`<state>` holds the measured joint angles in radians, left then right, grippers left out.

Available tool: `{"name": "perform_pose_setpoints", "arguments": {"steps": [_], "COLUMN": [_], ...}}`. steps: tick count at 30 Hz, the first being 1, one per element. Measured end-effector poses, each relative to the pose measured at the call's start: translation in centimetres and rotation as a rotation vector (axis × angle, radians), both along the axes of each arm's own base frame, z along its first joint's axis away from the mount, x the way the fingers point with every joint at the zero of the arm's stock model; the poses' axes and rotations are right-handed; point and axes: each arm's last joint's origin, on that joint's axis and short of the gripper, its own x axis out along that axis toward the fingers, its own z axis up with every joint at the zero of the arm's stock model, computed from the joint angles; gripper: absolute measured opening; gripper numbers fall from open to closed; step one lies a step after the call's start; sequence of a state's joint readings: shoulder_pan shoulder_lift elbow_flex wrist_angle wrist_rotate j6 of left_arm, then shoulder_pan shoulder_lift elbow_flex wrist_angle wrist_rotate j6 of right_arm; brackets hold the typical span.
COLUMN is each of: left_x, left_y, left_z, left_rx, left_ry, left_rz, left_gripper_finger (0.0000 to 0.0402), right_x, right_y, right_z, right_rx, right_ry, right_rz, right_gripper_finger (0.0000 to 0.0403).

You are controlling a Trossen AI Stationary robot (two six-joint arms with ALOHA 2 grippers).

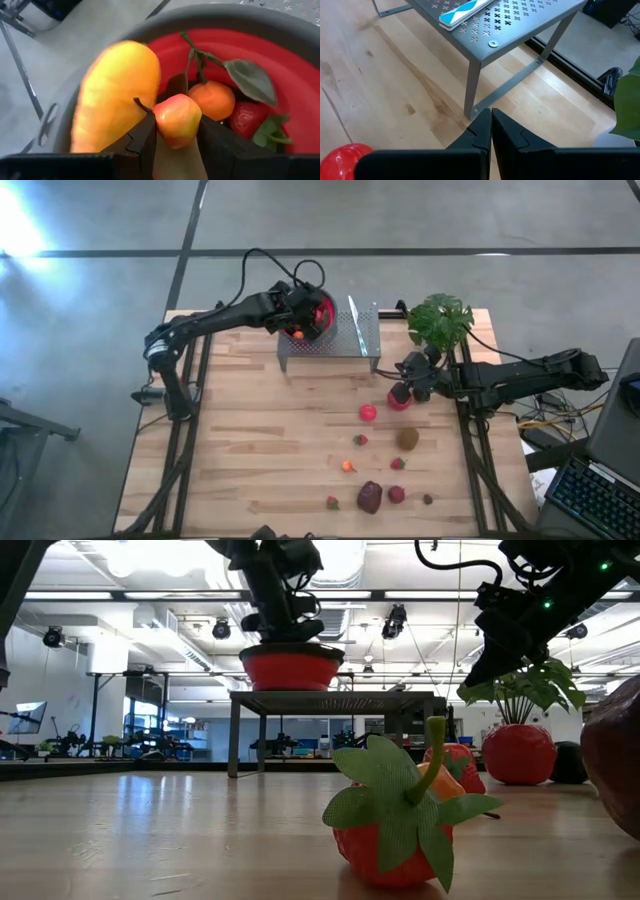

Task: Pick & Place Fruit
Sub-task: Put the top yellow pear into the red strainer bowl on the shelf, then put the bottom left red strawberry into the red strainer bowl on the shelf

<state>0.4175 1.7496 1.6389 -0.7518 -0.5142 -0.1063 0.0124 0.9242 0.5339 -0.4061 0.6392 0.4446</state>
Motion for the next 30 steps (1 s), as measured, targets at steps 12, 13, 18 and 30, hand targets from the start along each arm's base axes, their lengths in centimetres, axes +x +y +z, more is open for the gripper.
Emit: {"name": "perform_pose_setpoints", "arguments": {"steps": [12, 13, 18, 30], "left_x": [0.1, 0.1, 0.2, -0.3], "left_y": [-0.1, -0.1, -0.1, -0.8], "left_z": [-0.7, -0.6, 0.2, 3.5], "left_rx": [-0.058, -0.059, -0.045, -0.114], "left_ry": [-0.016, -0.018, -0.034, -0.032], "left_rz": [-0.036, -0.038, -0.045, -0.151], "left_gripper_finger": [0.0135, 0.0139, 0.0183, 0.0225], "right_x": [0.0, 0.0, 0.0, 0.0], "right_y": [0.0, 0.0, 0.0, 0.0], "right_z": [0.0, 0.0, 0.0, 0.0], "right_rx": [0.0, 0.0, 0.0, 0.0], "right_ry": [0.0, 0.0, 0.0, 0.0], "right_rz": [0.0, 0.001, 0.0, 0.001], "right_gripper_finger": [0.0008, 0.0008, 0.0008, 0.0008]}}
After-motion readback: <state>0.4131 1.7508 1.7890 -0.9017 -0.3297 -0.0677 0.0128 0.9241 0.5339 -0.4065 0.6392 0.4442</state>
